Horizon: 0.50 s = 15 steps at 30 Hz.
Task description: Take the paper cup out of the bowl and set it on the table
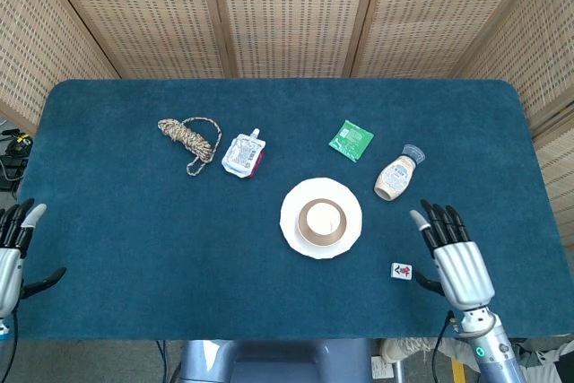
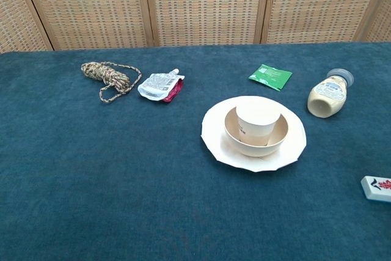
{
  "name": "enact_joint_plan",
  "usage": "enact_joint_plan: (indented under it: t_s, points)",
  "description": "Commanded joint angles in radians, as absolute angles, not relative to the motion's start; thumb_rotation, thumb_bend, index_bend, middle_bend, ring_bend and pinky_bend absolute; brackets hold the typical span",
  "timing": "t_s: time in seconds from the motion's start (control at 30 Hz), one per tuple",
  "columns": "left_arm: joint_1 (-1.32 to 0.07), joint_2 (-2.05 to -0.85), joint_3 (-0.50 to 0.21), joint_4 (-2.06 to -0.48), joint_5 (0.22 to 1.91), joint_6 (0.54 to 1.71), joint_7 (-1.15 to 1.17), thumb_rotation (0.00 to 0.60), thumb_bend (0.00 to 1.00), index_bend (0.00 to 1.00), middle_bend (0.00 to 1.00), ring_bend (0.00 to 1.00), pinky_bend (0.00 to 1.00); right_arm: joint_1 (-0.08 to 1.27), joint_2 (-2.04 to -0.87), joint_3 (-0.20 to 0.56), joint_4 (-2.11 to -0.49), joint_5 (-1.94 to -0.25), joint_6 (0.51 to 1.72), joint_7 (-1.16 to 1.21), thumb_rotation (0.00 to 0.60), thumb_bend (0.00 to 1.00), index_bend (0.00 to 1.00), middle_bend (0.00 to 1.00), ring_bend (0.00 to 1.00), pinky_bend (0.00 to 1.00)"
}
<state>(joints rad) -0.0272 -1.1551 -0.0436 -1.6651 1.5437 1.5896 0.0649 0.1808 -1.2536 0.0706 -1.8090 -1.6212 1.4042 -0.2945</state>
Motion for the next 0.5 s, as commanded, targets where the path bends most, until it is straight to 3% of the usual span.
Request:
enact_joint_plan:
  t_s: [0.03,0.17,0.5]
  points:
    - [-0.027,-1.149,-0.042,-1.668,1.545,1.588,0.052,0.600,0.00,0.00,0.00,0.00,0.00,0.305,-1.240,0.141,-1.955,-1.465,1.201,-0.428,0.600,0.27,0.12,0.00,0.00,0.00]
    - [-0.028,-1.146,-0.039,-1.668,1.549,1.585,0.047,0.600,0.00,0.00,0.00,0.00,0.00,0.364,-1.259,0.173,-1.991,-1.339,1.123,-0.525,0.600,0.31,0.13,0.00,0.00,0.00]
    - [-0.033,-1.146,-0.037,-1.664,1.544,1.569,0.037,0.600,0.00,0.00,0.00,0.00,0.00,0.494,-1.356,0.241,-1.966,-1.083,1.060,-0.681,0.600,0.35,0.15,0.00,0.00,0.01]
